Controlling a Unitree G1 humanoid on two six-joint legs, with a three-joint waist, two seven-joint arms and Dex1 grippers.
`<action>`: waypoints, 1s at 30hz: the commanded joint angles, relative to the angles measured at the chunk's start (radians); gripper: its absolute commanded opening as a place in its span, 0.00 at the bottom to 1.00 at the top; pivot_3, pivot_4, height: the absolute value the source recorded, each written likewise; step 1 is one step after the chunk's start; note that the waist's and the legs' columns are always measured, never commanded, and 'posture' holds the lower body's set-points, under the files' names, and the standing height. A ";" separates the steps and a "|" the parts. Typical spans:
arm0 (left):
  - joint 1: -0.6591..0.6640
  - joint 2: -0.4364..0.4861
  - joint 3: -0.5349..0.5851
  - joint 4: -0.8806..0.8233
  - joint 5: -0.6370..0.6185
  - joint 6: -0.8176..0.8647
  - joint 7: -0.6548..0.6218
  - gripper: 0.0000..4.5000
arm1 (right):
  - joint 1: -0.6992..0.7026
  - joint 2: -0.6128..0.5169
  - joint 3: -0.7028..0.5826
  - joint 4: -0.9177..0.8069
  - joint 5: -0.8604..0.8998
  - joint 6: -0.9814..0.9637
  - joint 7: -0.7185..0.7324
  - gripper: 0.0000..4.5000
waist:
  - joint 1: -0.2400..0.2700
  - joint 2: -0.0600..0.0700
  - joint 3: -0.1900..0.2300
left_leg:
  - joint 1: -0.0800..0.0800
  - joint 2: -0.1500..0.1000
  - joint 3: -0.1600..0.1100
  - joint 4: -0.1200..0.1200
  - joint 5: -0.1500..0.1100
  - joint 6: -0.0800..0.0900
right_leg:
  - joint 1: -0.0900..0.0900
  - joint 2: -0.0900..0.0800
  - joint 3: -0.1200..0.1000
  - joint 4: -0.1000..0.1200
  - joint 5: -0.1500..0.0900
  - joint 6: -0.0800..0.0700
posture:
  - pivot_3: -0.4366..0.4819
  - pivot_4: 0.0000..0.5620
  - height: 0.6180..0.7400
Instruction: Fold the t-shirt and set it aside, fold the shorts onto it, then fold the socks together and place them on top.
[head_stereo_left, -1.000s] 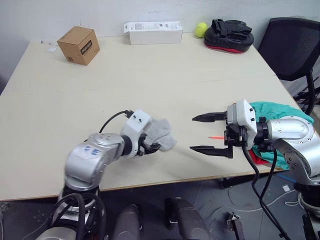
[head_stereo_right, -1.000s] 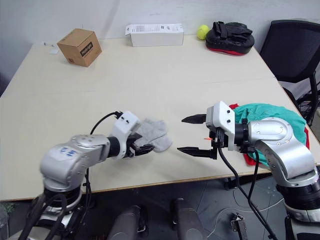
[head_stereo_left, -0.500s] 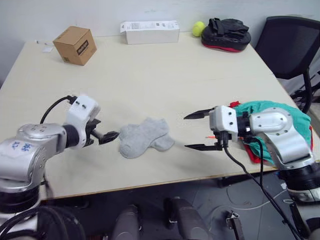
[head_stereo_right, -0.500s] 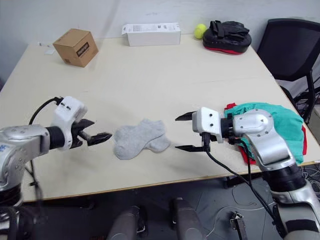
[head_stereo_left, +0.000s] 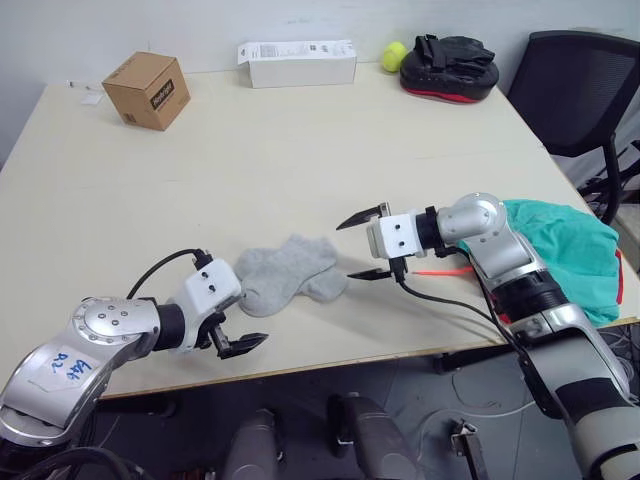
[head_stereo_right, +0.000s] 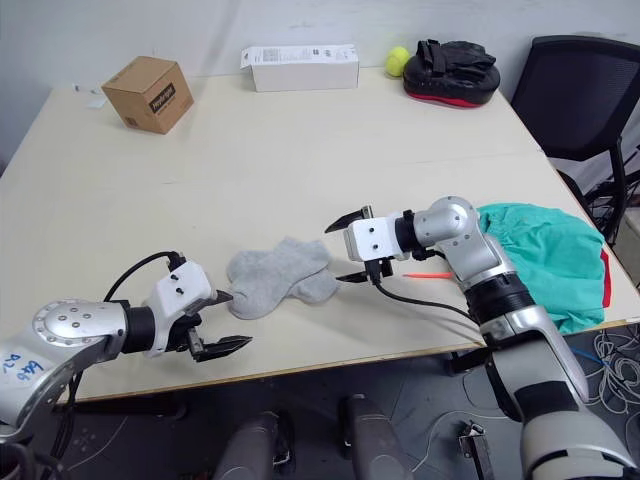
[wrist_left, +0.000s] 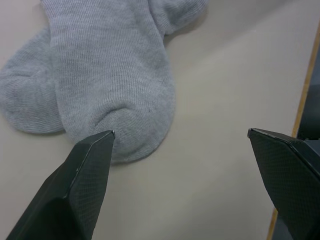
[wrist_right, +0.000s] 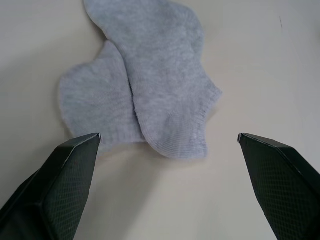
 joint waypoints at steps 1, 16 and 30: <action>0.011 -0.025 -0.062 0.005 0.068 -0.046 0.070 0.95 | -0.060 0.037 0.013 0.105 -0.060 -0.123 -0.051 1.00 | -0.002 0.000 0.000 | 0.000 0.000 0.000 0.000 0.000 0.000 | 0.000 0.000 0.000 0.000 0.000 0.000 | 0.48 0.27 1.00; 0.029 -0.059 -0.136 0.074 0.138 -0.107 0.097 0.00 | -0.177 0.137 0.067 0.410 -0.277 -0.363 -0.287 0.85 | -0.002 0.000 0.000 | 0.002 0.000 0.000 0.000 0.000 -0.001 | 0.000 0.000 0.000 0.003 0.000 0.000 | 0.48 0.27 1.00; 0.040 -0.047 -0.070 0.043 0.093 -0.069 0.061 0.00 | -0.195 0.135 0.042 0.433 -0.226 -0.386 -0.233 0.00 | -0.003 0.000 0.000 | 0.002 0.001 0.000 -0.001 0.000 -0.001 | 0.000 0.000 0.000 0.003 0.000 0.000 | 0.48 0.27 1.00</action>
